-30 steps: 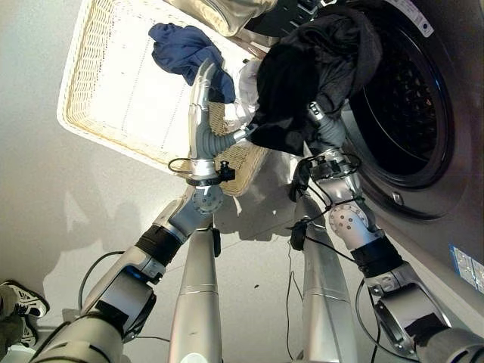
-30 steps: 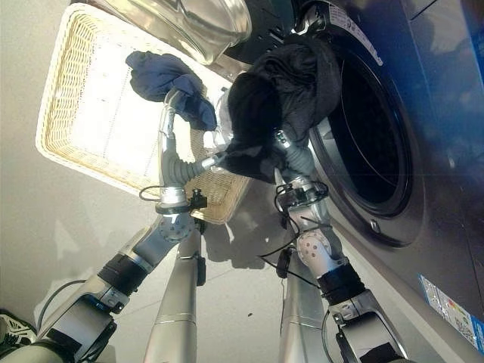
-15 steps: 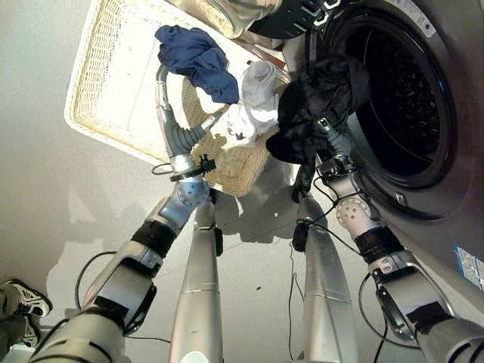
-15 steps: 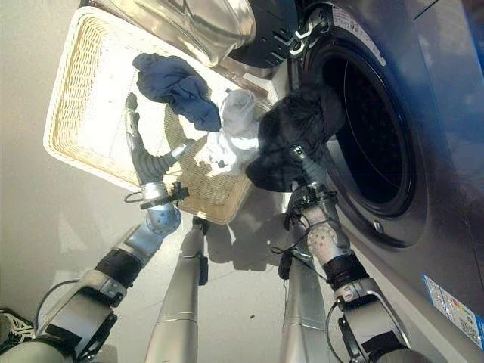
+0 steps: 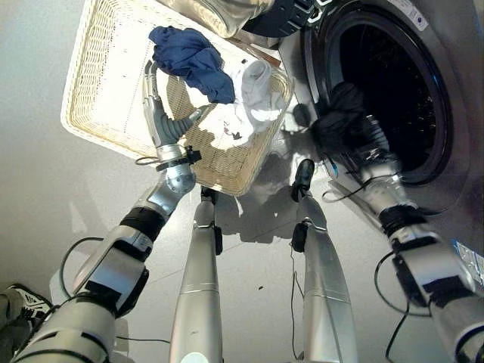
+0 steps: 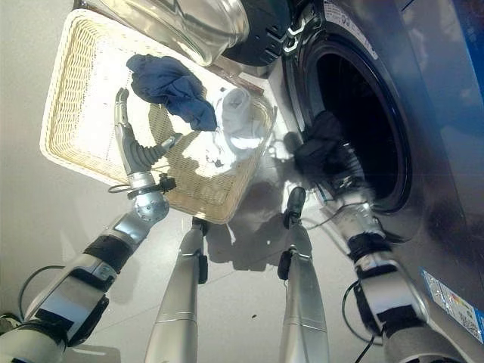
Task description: Put the clothes into the washing machine.
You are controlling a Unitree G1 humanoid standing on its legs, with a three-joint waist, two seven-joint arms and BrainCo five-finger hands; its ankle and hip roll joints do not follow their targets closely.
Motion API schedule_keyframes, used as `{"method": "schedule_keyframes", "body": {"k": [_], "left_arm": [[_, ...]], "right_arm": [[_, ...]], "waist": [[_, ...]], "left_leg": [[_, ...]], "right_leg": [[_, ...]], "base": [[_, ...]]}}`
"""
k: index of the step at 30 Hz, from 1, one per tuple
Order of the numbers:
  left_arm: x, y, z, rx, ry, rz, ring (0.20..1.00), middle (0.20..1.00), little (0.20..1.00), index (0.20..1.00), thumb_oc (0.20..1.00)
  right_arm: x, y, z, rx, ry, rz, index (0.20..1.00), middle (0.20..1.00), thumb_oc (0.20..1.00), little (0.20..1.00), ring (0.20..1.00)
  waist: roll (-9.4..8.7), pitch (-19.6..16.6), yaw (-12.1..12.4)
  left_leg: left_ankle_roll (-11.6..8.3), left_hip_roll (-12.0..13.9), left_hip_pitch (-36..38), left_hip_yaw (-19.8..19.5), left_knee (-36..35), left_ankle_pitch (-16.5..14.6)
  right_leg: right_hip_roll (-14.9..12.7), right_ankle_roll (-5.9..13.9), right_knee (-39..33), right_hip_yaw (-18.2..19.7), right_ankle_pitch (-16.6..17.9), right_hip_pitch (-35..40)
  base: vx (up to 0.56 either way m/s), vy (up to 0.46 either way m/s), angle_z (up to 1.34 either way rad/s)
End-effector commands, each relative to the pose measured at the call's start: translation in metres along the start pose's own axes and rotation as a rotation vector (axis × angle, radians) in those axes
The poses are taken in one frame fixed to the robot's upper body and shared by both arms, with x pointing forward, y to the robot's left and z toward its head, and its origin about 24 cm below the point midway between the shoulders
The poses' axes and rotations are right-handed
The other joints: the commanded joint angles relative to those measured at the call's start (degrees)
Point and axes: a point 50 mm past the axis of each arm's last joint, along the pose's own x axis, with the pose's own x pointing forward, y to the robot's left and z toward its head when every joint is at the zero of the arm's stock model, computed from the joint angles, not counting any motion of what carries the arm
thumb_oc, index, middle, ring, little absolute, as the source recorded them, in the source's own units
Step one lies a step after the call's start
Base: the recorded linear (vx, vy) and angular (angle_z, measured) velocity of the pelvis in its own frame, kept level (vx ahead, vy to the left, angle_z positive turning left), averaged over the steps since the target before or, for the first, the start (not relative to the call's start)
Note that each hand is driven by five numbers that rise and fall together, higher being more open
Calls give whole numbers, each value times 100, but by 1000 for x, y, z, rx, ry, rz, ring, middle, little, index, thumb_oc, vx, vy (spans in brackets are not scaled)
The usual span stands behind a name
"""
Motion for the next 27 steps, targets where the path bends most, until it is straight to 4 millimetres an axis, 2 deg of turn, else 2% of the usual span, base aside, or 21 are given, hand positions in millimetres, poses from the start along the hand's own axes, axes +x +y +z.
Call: {"method": "schedule_keyframes", "body": {"k": [1,3,4,5,6,7,9,10,13,14,15,16,18,19,20,23,26,27], "left_arm": [[10,17,-2,17,-13,58,1000,1000,1000,1000,1000],[19,28,-6,63,-14,60,1000,1000,1000,1000,1000],[21,31,-8,77,-13,58,1000,1000,1000,1000,1000],[22,33,-9,90,-14,57,1000,1000,1000,1000,1000],[26,36,-10,113,-17,52,1000,1000,1000,1000,1000],[32,40,-12,163,-26,41,1000,1000,1000,1000,1000],[43,42,-12,262,-57,15,1000,1000,1000,1000,1000],[44,42,-12,268,-58,13,1000,1000,1000,1000,1000],[54,42,-10,383,-108,-26,1000,1000,1000,1000,1000],[61,38,-6,432,-138,-42,1000,1000,1000,1000,1000],[64,37,-4,456,-152,-44,1000,1000,1000,1000,1000],[74,33,4,511,-202,-46,1000,1000,1000,1000,1000],[86,29,16,557,-262,-41,1000,1000,1000,1000,1000],[87,28,18,558,-268,-40,1000,1000,1000,1000,1000],[92,25,25,565,-296,-30,1000,1000,1000,1000,1000],[101,16,42,570,-352,-17,1000,1000,1000,1000,1000],[106,10,53,568,-389,-16,1000,1000,1000,1000,1000],[108,5,59,577,-413,-25,1000,1000,1000,1000,1000]], "right_arm": [[3,37,112,-2,-486,87,200,200,200,200,200],[-2,58,133,-37,-569,136,200,200,200,200,200],[-3,61,139,-41,-580,144,282,282,282,282,282],[-3,63,142,-66,-584,160,467,467,467,467,467],[-3,65,147,-85,-586,179,570,570,570,570,570],[-3,68,149,-145,-567,215,1000,1000,1000,1000,1000],[1,69,145,-281,-530,247,1000,1000,1000,1000,1000],[1,70,145,-292,-529,246,1000,1000,1000,1000,1000],[8,64,135,-467,-472,194,1000,1000,1000,1000,1000],[14,59,126,-689,-440,123,1000,1000,1000,1000,1000],[16,57,121,-763,-405,100,1000,1000,1000,1000,1000],[25,43,110,-955,-274,7,1000,1000,1000,1000,1000],[30,34,106,-1260,-225,-80,1000,1000,1000,1000,1000],[30,34,105,-1293,-219,-84,1000,1000,1000,1000,1000],[31,34,101,-1412,-214,-107,1000,1000,1000,1000,1000],[31,44,87,-1551,-196,-132,1000,1000,1000,1000,1000],[30,51,76,-1589,-196,-137,1000,1000,1000,1000,1000],[28,54,66,-1616,-196,-128,1000,1000,1000,1000,1000]], "waist": [[151,-100,-160],[76,-100,-209],[52,-100,-227],[38,-100,-238],[10,-100,-257],[-29,-100,-288],[-68,-100,-300],[-69,-100,-301],[-78,-100,-308],[-59,-100,-301],[-48,-100,-296],[-19,-100,-283],[30,-100,-280],[37,-100,-281],[63,-100,-279],[109,-100,-282],[123,-100,-294],[126,-100,-314]], "left_leg": [[325,-158,17,-315,-274,232],[330,-151,16,-347,-276,206],[330,-146,12,-353,-274,198],[330,-144,11,-357,-273,193],[335,-143,22,-357,-271,188],[345,-143,36,-366,-264,182],[361,-168,40,-389,-236,169],[362,-170,35,-389,-232,166],[364,-187,42,-401,-200,159],[371,-209,31,-396,-201,165],[378,-222,21,-391,-204,172],[384,-231,-26,-373,-221,196],[401,-240,-78,-349,-229,217],[403,-242,-87,-346,-230,220],[412,-244,-116,-331,-236,230],[425,-262,-183,-317,-250,230],[429,-266,-233,-301,-258,219],[425,-265,-269,-281,-280,216]], "right_leg": [[21,594,470,-60,-106,60],[51,612,430,-56,-84,60],[59,615,423,-52,-87,61],[63,617,418,-49,-90,64],[68,619,413,-45,-91,76],[73,617,421,-35,-100,92],[58,611,428,-35,-100,93],[57,611,429,-35,-102,89],[43,604,439,-38,-98,95],[29,605,425,-36,-78,82],[23,603,412,-42,-67,72],[2,599,393,-56,-45,19],[-13,579,380,-66,-9,-41],[-14,578,381,-66,-6,-52],[-15,575,392,-63,-3,-88],[-18,567,399,-61,-2,-173],[-26,577,381,-74,0,-220],[-21,587,359,-74,4,-260]], "base": [[7,-34,3],[6,-12,5],[0,0,0],[0,0,0],[10,2,-3],[16,11,-4],[11,10,-2],[0,0,0],[0,0,0],[0,0,0],[5,28,4],[-6,31,6],[-5,19,7],[-1,8,6],[0,4,5],[-2,5,3],[0,0,0],[0,0,0]]}}
